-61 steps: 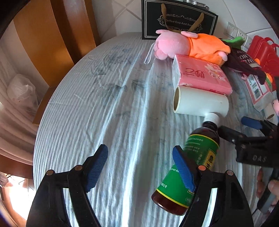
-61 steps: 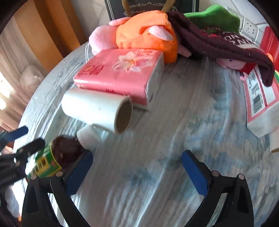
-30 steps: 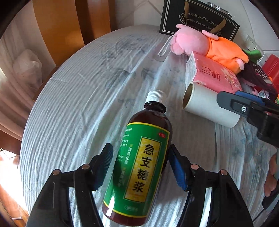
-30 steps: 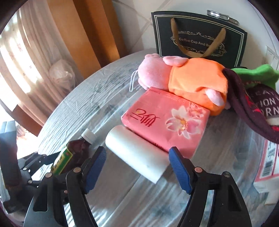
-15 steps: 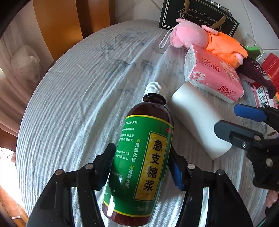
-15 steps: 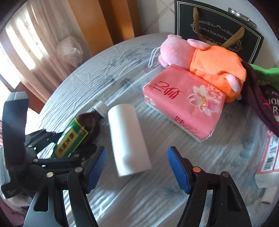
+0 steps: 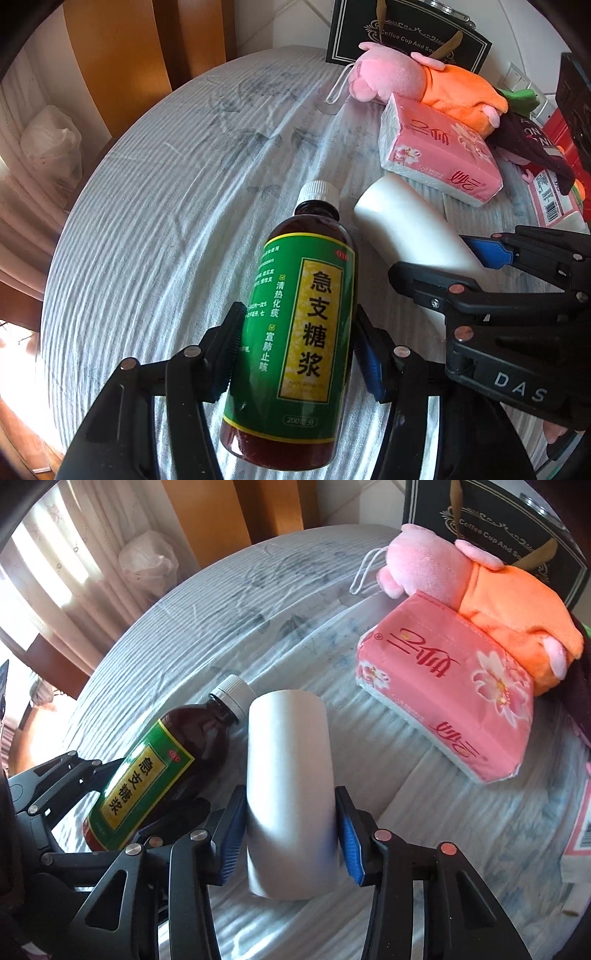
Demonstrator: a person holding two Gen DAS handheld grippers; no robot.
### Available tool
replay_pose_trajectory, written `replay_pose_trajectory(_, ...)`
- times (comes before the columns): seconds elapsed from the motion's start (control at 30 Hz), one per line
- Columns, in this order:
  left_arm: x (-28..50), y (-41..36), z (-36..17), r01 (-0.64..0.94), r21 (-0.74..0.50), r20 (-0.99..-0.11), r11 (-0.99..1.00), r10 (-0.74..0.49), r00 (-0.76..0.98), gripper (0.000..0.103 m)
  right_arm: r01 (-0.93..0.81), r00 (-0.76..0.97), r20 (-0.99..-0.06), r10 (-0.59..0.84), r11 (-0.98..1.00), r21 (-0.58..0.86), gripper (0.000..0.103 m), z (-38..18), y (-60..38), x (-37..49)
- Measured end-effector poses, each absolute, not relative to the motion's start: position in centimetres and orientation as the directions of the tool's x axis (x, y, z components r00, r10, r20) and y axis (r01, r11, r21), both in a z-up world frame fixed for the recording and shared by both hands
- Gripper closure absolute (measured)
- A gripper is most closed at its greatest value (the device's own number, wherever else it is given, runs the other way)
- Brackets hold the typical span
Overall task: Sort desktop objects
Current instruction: 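Hold the syrup bottle in the left tool while the right tool grasps the white paper roll, then lift the syrup bottle and white roll and carry them over the blue crate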
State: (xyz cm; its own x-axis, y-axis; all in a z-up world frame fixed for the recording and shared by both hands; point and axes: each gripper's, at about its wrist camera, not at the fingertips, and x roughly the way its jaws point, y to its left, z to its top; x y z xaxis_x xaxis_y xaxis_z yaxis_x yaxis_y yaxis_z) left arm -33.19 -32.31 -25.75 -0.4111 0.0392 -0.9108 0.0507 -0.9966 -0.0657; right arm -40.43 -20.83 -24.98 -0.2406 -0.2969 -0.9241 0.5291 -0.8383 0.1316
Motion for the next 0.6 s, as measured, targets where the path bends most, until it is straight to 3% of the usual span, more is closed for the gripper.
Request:
replay_pose_trajectory(0.3,-29.8,-30.5,-23.9,-0.007,-0.093,-0.905,-0.996,0.087,-0.417,0.051,0.441,-0.331,-0.901,-0.281,-0.890,0.116,0.058,-21.4,-16.5,-36.0)
replay_pose_trajectory(0.6,-25.3,-28.2,-26.6,-0.049,-0.098,-0.951,-0.994,0.108,-0.290,0.051,0.364,-0.197,-0.958,-0.209,-0.923,0.127,0.058,-24.3,-11.6,-29.6)
